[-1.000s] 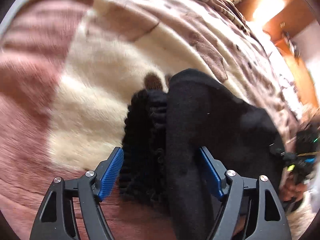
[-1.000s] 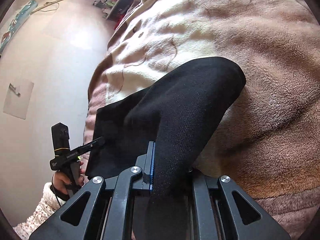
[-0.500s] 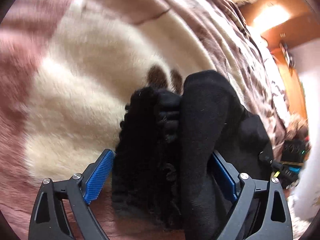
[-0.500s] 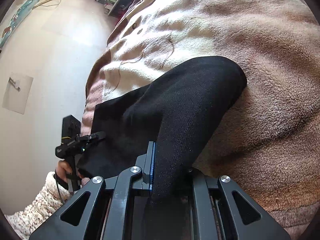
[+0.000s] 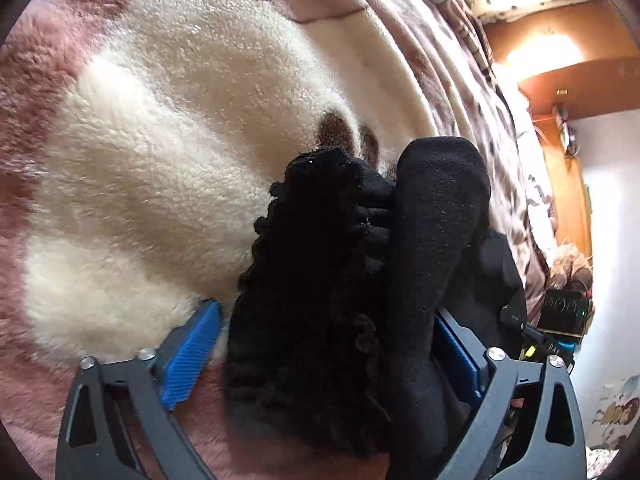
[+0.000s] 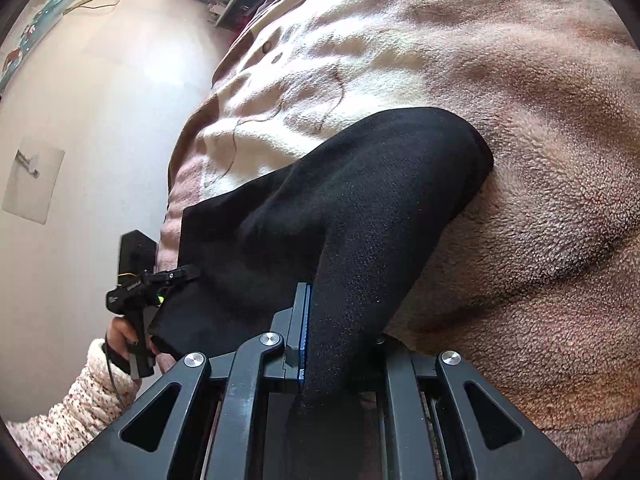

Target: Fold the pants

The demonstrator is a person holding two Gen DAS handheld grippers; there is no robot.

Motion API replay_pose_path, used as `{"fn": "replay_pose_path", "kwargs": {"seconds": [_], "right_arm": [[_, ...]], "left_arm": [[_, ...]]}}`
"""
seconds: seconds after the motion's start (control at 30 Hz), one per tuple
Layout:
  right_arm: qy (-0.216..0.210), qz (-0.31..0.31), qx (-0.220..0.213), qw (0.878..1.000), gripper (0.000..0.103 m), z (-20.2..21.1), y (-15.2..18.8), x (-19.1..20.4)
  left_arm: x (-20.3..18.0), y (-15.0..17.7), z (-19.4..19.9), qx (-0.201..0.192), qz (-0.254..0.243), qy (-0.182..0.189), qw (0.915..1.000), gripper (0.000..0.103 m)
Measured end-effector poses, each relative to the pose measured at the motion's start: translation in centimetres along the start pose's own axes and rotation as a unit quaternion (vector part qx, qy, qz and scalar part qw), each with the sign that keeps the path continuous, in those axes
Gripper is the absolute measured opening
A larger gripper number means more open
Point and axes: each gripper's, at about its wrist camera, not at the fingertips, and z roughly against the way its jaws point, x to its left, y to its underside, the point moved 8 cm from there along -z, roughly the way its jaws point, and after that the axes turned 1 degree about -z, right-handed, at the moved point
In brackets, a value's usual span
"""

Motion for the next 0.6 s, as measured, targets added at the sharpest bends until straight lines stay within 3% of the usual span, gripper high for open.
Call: {"fn": "replay_pose_path", "kwargs": {"seconds": [0.13,0.27,0.4,0.47,0.6], "right_arm": [[0.002,0.006,0.002,1.0,0.012,-0.1,0.0,0.0],[-0.005,0.003,0.002,1.0,0.012,-0.3,0.0,-0.1],[-0.013,-0.004,0.005,1.0,0.013,-0.6,0.0,-0.6],[-0.02,-0.014,0.009,1.0,0.014,-0.9,-0.1,-0.9],[-0.021,-0.016,0.012,1.0,0.013,-1.4,-0.2,-1.0]], "left_arm": [[-0.6,-0.2,-0.7,0.011,-0.016,-0.015,0.9997,0.103],[-1.2,-0.1,-1.0,0.026,-0.016,-0.005,0.9995,0.103],[-2.5,0.8,-1.6,0.043,-0.047,-0.002,0.998,0.103],[-3.1,1.1,-1.7,0.045,-0.049,0.007,0.9978,0.091],[-3.6,1.2,-0.8,0.044,-0.05,0.005,0.9978,0.077]]}}
